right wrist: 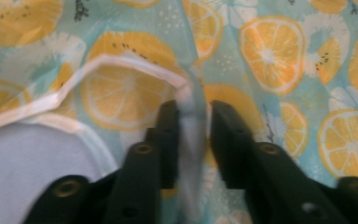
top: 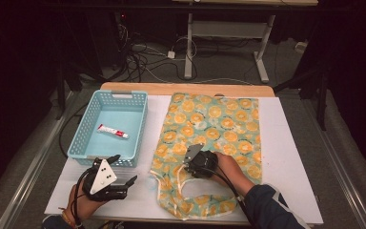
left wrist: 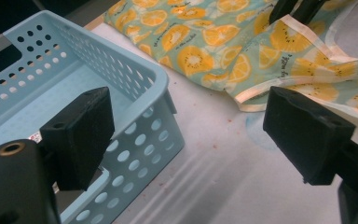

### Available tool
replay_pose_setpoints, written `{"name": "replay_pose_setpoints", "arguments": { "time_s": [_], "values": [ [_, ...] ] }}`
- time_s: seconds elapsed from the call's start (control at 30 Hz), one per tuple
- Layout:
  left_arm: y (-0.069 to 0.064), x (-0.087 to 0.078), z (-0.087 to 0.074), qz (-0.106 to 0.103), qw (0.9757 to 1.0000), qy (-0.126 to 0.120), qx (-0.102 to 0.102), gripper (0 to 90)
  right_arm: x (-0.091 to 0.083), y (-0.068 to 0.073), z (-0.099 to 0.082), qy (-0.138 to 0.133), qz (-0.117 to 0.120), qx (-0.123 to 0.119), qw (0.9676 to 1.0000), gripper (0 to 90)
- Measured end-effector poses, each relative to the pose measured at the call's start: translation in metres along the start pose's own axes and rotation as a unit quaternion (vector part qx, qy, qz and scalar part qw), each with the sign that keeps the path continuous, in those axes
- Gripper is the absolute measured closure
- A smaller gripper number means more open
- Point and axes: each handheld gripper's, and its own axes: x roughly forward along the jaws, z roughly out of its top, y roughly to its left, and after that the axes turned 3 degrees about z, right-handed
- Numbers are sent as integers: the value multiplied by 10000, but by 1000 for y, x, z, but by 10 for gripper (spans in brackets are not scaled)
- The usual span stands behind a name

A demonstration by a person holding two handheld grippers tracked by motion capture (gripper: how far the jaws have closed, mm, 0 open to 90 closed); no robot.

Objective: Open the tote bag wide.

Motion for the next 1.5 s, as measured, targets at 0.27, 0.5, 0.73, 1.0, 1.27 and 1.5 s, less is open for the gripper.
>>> {"name": "replay_pose_setpoints", "arguments": {
  "time_s": [0.27, 0.5, 0.73, 1.0, 1.27, 1.5],
  "values": [
    [2, 0, 1, -10, 10000, -32, -20, 160, -22, -11, 12, -689, -639, 385, 9948, 878],
    [0, 1, 6, -38, 10000, -79, 26, 161, -66, -28, 28, -1101, -1096, 657, 9857, 882],
    [-3, 5, 19, -99, 9996, -228, 98, 163, -88, -40, 44, -1215, -1351, 780, 9803, 885],
    [-10, 10, 34, -192, 9988, -372, 250, 170, -96, -52, 62, -1282, -1575, 863, 9753, 885],
    [-5, 8, 35, -89, 9991, -360, 194, 179, -110, -66, 62, -1448, -1803, 1074, 9669, 885],
    [-2, 6, 43, -52, 9987, -486, 149, 186, -113, -74, 60, -1654, -1738, 1410, 9605, 885]
  ]
}}
